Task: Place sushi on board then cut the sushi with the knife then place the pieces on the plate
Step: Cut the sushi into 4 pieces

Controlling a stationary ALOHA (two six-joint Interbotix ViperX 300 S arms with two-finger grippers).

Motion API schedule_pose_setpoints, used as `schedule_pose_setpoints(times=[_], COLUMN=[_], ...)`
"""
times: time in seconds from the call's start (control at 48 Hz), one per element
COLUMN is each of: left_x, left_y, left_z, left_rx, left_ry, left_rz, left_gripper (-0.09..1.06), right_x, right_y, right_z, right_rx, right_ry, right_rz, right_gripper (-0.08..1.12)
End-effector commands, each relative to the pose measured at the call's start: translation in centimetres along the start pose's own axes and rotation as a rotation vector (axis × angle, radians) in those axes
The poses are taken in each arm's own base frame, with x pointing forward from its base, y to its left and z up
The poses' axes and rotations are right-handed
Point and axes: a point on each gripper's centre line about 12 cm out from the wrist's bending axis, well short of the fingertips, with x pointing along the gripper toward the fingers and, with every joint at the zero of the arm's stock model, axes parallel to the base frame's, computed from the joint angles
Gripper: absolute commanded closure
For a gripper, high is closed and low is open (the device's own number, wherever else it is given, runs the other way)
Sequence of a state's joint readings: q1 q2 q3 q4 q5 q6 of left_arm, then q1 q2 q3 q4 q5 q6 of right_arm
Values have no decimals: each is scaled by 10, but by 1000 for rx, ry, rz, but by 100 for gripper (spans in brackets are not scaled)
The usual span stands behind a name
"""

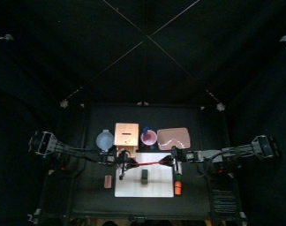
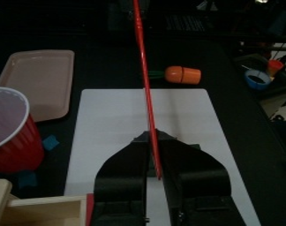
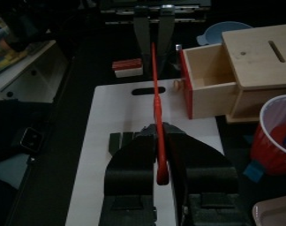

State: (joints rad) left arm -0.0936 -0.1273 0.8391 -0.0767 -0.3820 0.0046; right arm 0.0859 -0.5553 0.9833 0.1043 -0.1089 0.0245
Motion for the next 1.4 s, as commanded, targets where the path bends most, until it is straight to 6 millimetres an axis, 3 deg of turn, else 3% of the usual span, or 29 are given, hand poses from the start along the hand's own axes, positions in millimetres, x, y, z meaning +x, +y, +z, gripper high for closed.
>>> schedule_pose_setpoints(times=[0.021,0.438,0.833,1.021,1.396], left_x=[1,-4,3,14,16], left_y=[-1,-1,-6,-10,-11], left_z=[17,18,-2,-18,-8], left_rx=[12,18,27,34,36], left_ry=[-49,-52,8,58,33], left_rz=[-5,-8,-22,-32,-34], left_gripper=[55,57,58,58,58], right_x=[0,6,26,32,32], right_y=[4,5,10,14,14], right_z=[11,-5,-27,-25,-25], right_rx=[1,22,47,52,55], right_ry=[-37,18,189,215,271], right_rz=[12,12,17,25,24], right_gripper=[64,64,64,64,65])
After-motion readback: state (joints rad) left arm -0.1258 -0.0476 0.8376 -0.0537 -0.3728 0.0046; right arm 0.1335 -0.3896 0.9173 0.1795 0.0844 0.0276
